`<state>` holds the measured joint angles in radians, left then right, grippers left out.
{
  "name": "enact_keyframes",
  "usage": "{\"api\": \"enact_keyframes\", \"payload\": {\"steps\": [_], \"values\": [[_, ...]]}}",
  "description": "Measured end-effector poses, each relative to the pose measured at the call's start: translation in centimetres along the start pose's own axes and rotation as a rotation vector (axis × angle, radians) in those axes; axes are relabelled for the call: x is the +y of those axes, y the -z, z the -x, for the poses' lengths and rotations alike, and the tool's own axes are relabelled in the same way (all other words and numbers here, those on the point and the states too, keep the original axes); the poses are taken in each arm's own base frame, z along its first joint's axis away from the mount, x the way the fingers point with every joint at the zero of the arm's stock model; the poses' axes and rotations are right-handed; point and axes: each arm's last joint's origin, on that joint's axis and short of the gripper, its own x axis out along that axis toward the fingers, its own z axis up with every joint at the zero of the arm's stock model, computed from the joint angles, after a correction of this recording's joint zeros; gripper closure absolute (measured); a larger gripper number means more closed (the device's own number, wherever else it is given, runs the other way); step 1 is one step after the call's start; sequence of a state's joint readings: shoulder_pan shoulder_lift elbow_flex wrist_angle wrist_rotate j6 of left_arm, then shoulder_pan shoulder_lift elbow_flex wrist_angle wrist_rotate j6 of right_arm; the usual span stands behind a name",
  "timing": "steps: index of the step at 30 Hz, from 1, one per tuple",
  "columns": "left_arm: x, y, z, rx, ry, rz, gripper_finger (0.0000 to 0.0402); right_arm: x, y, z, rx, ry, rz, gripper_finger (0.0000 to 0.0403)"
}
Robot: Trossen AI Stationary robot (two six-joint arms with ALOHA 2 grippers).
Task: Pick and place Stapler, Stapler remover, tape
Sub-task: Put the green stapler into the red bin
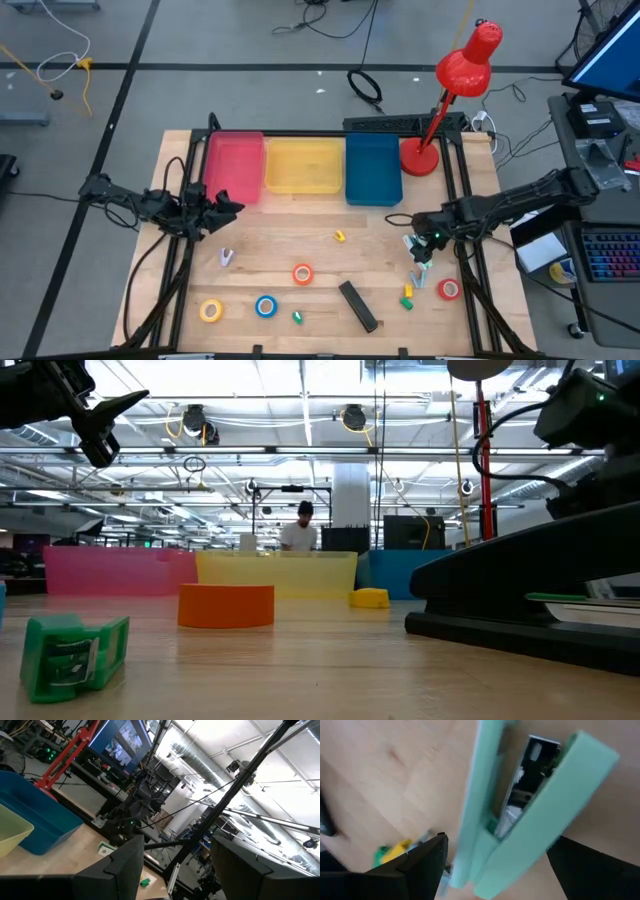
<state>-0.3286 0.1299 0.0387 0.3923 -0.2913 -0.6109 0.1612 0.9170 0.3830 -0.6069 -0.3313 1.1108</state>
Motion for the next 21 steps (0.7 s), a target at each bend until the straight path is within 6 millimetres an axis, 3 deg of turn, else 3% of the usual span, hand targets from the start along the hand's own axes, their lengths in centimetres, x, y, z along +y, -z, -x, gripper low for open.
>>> {"api": "enact_keyframes", "payload": {"steps": [10, 21], "values": [[0.0, 0.0, 0.0, 0.001, 0.0, -0.003, 0.0174, -1.6, 0.5, -1.1, 0.042, 0.052, -0.047, 0.0097], [0.0, 0.0, 0.0, -0.004, 0.003, -0.003, 0.0174, -1.8, 0.5, -1.1, 0.022, 0.076, -0.051, 0.0216]]}}
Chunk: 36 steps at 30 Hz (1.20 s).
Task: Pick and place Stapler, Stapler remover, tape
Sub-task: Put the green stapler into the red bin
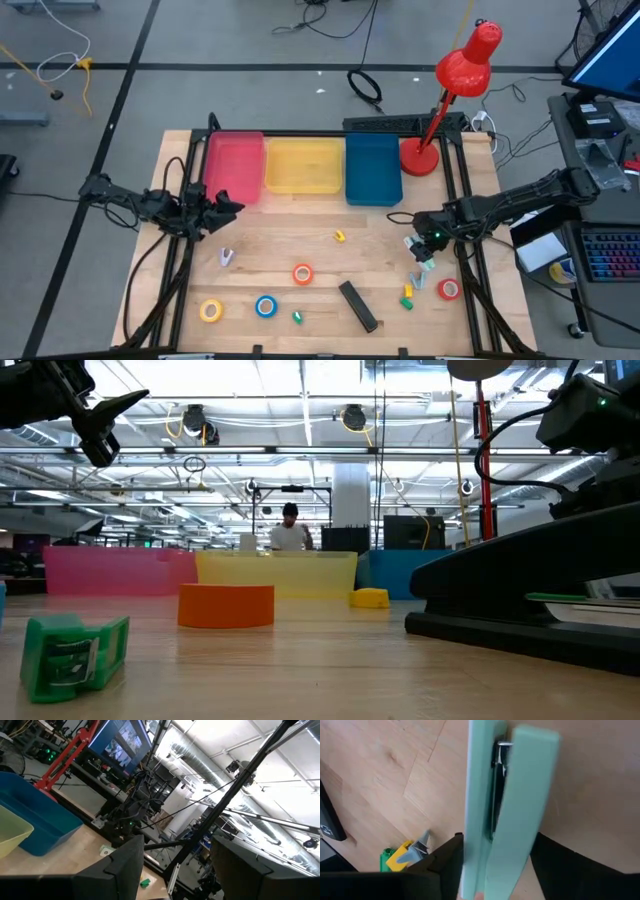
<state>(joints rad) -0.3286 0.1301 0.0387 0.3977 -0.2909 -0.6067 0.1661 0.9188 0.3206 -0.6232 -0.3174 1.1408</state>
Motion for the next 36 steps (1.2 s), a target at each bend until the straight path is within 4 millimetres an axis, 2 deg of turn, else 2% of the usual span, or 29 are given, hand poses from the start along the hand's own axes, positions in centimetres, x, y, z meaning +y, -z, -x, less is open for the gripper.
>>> {"api": "enact_keyframes", "payload": {"steps": [6, 12, 20, 26, 29, 36], "values": [[-0.3, -0.5, 0.0, -0.048, 0.029, 0.017, 0.0174, 0.5, -0.2, 0.5, -0.045, -0.02, 0.02, 0.0222], [-0.6, -1.2, 0.1, -0.145, 0.021, 0.045, 0.0174, 2.8, -0.8, 2.9, -0.214, -0.057, 0.103, 0.0232], [-0.1, -1.2, 0.0, -0.221, -0.107, 0.134, 0.0174, 7.9, -1.6, 8.7, -0.511, -0.143, 0.31, 0.0237], [0.0, -0.8, -0.5, -0.213, -0.126, 0.256, 0.0174, 11.3, -2.2, 12.1, -0.786, -0.038, 0.496, 0.0237], [0.0, -0.6, -1.0, -0.211, -0.125, 0.314, 0.0174, 13.4, -2.8, 13.0, -0.898, 0.023, 0.608, 0.0236], [-0.6, -0.5, -2.9, -0.206, -0.127, 0.412, 0.0174, 18.6, -4.6, 12.8, -1.021, 0.244, 0.933, 0.0235]]}}
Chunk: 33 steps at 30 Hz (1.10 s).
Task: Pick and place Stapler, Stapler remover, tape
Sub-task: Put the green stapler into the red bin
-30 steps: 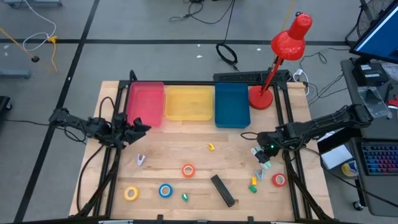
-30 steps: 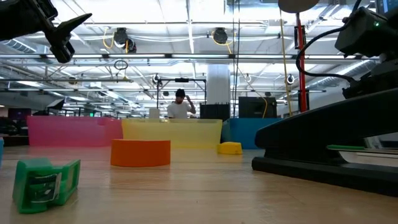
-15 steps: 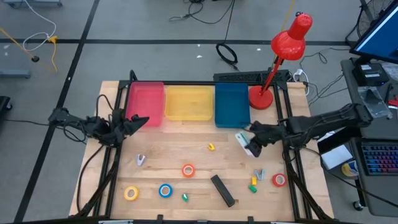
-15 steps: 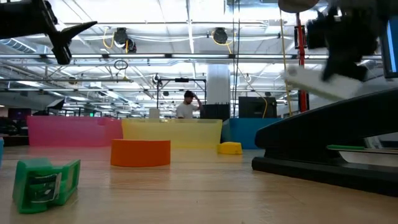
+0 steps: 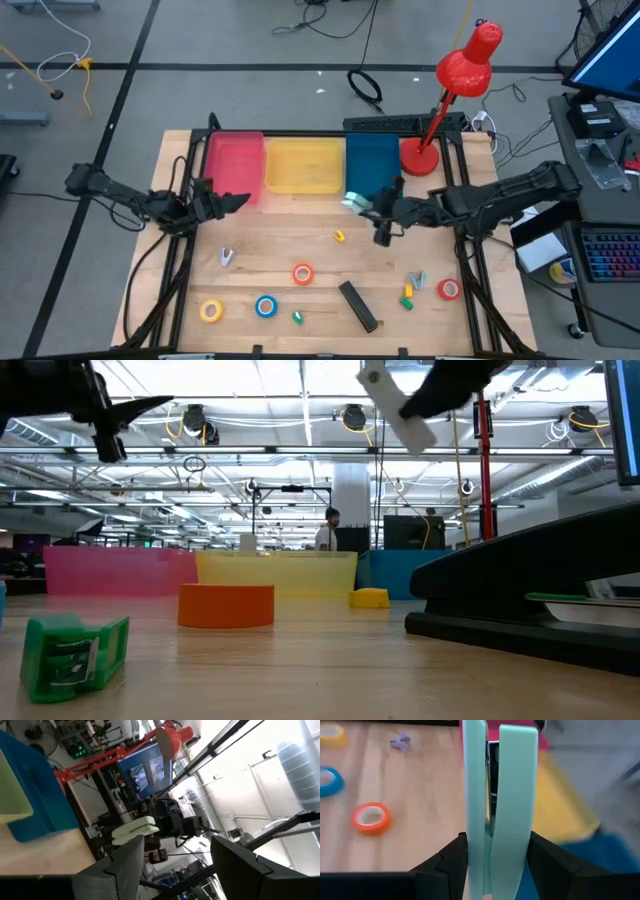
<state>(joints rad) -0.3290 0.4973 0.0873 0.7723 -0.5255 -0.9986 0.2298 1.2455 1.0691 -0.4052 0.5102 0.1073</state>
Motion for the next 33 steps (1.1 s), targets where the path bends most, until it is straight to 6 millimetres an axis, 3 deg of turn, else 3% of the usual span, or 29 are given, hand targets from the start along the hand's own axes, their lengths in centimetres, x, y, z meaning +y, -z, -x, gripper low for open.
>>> {"api": "enact_keyframes", "payload": {"steps": [9, 18, 25, 33], "values": [[-4.5, 0.8, -5.0, 0.079, 0.017, 0.042, 0.0174, 3.0, -3.6, -3.3, -0.024, 0.294, 0.568, 0.0244], [-7.0, 2.5, -10.1, 0.13, -0.09, 0.105, 0.0174, 5.1, -6.4, -3.5, -0.127, 0.535, 1.004, 0.0241], [-7.4, 2.7, -13.0, 0.168, -0.118, 0.127, 0.0174, 5.5, -7.5, -2.5, -0.181, 0.602, 1.131, 0.0242], [-6.3, 2.8, -14.9, 0.221, -0.139, 0.157, 0.0174, 6.3, -7.4, -2.0, -0.185, 0.596, 1.207, 0.0242]]}}
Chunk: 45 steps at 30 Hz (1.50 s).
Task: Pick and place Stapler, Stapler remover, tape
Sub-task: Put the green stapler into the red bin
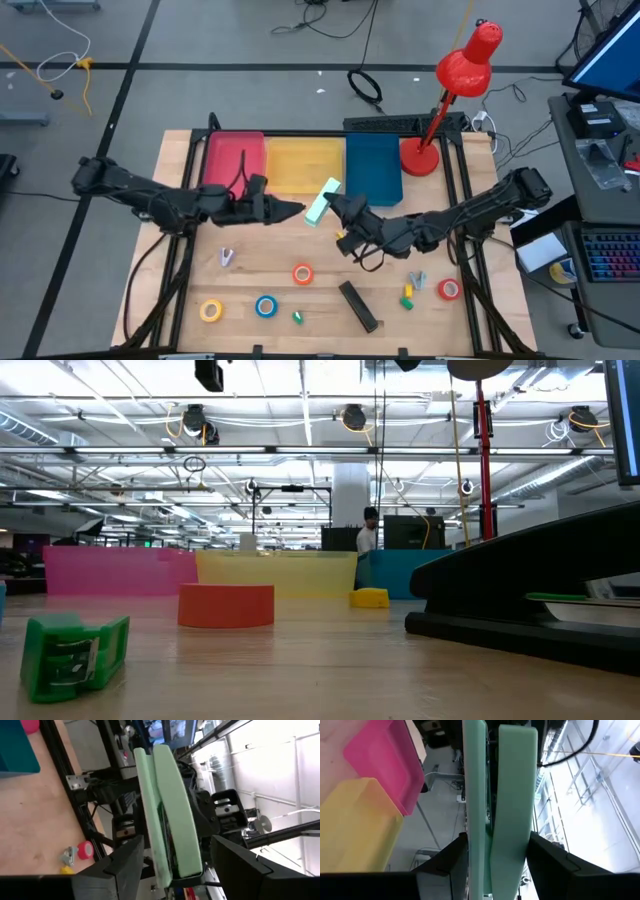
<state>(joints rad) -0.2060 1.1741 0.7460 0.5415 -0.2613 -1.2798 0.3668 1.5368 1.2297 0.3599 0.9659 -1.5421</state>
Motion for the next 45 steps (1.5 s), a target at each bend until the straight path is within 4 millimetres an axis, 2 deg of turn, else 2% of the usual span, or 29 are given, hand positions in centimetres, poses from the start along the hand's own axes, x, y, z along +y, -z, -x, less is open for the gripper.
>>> {"api": "enact_keyframes", "payload": {"steps": [7, 12, 15, 19, 27, 30, 36, 45], "values": [[0.4, 0.2, -0.3, 0.004, -0.017, -0.025, 0.0174, 0.0, 0.1, 0.1, 0.034, -0.001, 0.02, 0.0242], [-0.4, -0.2, 0.0, -0.011, 0.009, -0.091, 0.0174, 0.5, 0.3, 0.0, 0.06, -0.031, 0.065, 0.0242], [-1.6, -0.5, -0.1, -0.029, 0.023, -0.187, 0.0174, 0.7, 0.4, -0.1, 0.065, -0.049, 0.091, 0.0242], [-4.1, -0.9, -0.6, -0.028, 0.007, -0.403, 0.0174, 1.0, 0.7, -0.5, 0.081, -0.07, 0.102, 0.0243], [-8.2, -0.3, -1.1, 0.073, -0.3, -0.644, 0.0174, 1.0, 1.5, -1.2, 0.158, -0.068, 0.106, 0.0243], [-9.2, 0.0, -2.2, 0.109, -0.384, -0.69, 0.0174, 1.0, 1.6, -1.3, 0.162, -0.07, 0.125, 0.0243], [-9.7, 0.2, -5.1, 0.166, -0.519, -0.738, 0.0174, 1.0, 1.8, -1.5, 0.161, -0.072, 0.132, 0.0243], [-10.0, -1.5, -8.1, 0.258, -0.679, -0.765, 0.0174, 1.0, 1.8, -1.5, 0.165, -0.071, 0.123, 0.0243]]}}
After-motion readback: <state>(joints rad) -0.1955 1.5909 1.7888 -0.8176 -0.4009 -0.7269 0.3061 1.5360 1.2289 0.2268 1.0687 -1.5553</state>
